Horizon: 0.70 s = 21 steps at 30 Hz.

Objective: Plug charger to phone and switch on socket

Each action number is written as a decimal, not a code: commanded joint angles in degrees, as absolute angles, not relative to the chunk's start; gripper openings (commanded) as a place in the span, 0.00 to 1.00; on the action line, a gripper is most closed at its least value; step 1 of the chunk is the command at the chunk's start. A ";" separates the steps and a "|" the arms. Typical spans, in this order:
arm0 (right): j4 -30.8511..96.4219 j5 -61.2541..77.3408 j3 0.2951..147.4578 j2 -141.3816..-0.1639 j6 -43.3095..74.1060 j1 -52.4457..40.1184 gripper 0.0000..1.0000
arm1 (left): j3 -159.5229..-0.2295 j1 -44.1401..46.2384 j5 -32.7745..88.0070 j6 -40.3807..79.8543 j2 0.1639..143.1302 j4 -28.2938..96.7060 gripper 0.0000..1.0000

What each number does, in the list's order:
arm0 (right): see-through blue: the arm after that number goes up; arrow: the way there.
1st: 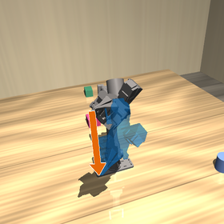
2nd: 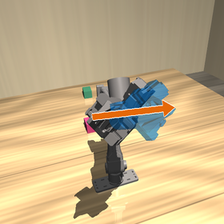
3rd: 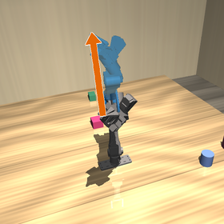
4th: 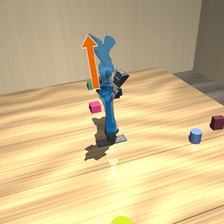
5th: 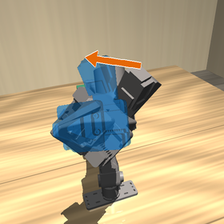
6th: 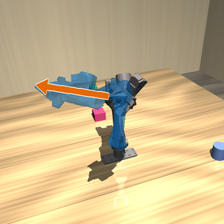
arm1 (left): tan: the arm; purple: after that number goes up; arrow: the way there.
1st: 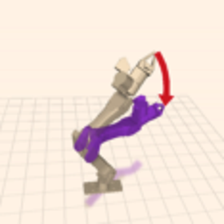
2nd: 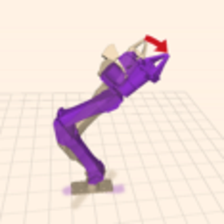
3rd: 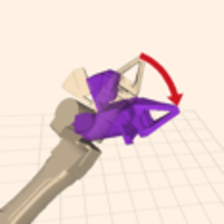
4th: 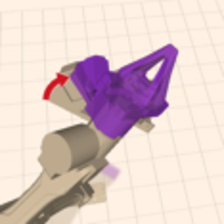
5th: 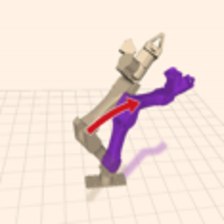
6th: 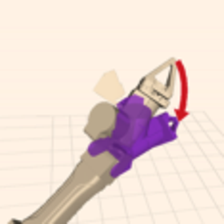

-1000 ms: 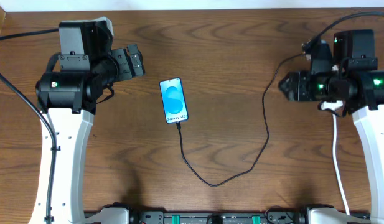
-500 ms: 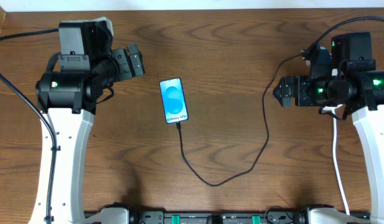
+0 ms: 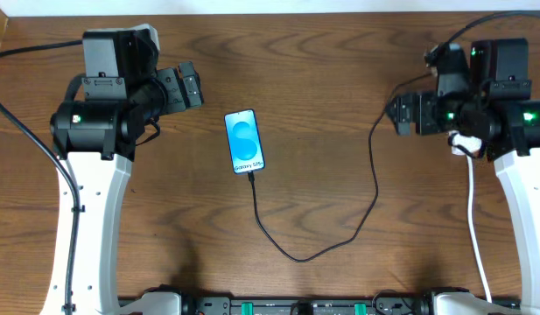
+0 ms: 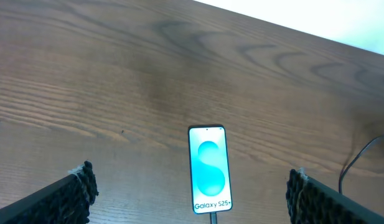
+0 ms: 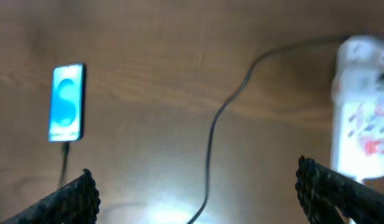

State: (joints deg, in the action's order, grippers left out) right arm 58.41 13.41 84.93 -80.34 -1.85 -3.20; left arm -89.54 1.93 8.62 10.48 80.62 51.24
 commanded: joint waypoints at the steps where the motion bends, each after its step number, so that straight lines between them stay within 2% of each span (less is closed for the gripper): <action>1: 53.69 8.80 81.80 -76.16 -4.43 -3.57 0.99 | -89.91 1.69 8.08 10.33 80.49 51.40 0.98; 8: 33.47 4.69 63.37 -61.30 -5.52 -3.44 0.99 | -89.91 1.69 8.08 10.33 80.49 51.40 0.98; 15: 13.04 4.58 39.46 -39.92 -8.49 -2.63 0.99 | -89.91 1.69 8.08 10.33 80.49 51.40 0.98; 21: 3.86 3.97 21.41 -21.80 -8.45 -2.07 0.99 | -89.91 1.69 8.08 10.33 80.49 51.40 0.98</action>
State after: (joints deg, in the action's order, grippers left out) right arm 5.54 4.91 28.01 -28.01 -7.70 -2.37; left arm -89.54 1.93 8.60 10.50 80.62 51.24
